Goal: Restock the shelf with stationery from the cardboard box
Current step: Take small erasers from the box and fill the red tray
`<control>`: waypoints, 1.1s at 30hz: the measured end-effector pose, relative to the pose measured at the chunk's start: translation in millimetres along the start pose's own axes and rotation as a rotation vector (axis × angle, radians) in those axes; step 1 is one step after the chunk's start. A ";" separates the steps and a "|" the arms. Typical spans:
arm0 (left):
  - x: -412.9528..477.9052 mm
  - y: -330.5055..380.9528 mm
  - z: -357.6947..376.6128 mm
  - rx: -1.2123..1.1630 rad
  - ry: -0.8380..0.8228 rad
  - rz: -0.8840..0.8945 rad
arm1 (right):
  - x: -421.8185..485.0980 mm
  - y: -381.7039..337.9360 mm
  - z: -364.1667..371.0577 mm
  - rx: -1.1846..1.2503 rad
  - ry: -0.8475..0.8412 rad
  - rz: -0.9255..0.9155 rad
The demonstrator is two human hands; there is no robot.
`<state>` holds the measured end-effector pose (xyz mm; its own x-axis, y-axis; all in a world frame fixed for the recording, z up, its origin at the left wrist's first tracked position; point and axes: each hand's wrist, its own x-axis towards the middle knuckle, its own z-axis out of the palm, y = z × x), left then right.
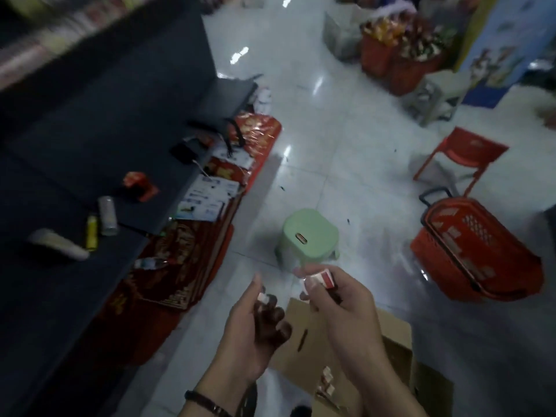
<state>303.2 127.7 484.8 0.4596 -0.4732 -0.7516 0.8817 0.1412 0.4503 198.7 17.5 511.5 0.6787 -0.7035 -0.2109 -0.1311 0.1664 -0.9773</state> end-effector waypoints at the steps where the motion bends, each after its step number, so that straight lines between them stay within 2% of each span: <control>1: -21.4 14.2 -7.2 -0.030 0.019 0.048 | -3.5 -17.0 12.9 0.086 -0.045 0.031; 5: -99.9 59.7 -47.9 -0.074 0.026 0.209 | -16.8 -72.3 77.8 0.405 -0.258 0.147; 11: -206.6 125.0 -122.1 0.038 0.053 0.575 | -72.0 -123.4 198.8 0.183 -0.482 -0.066; 15: -266.6 169.3 -188.2 0.199 0.159 0.871 | -123.4 -142.0 292.1 0.132 -0.616 -0.157; 19: -325.7 210.9 -268.9 0.344 0.268 1.043 | -183.6 -158.2 382.5 0.094 -0.766 -0.220; 23: -379.7 250.7 -344.1 0.408 0.362 1.114 | -231.3 -165.7 458.5 0.022 -0.866 -0.352; 28: -422.3 296.2 -413.0 0.395 0.431 1.094 | -258.9 -166.4 537.4 -0.186 -0.854 -0.772; 33: -439.3 338.8 -452.4 0.373 0.481 1.075 | -255.1 -171.0 610.9 -0.195 -0.917 -1.011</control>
<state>448.4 776.8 749.4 0.9938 0.1090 0.0200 -0.0164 -0.0338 0.9993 489.4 590.5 745.0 0.7574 0.2563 0.6005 0.6529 -0.2916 -0.6990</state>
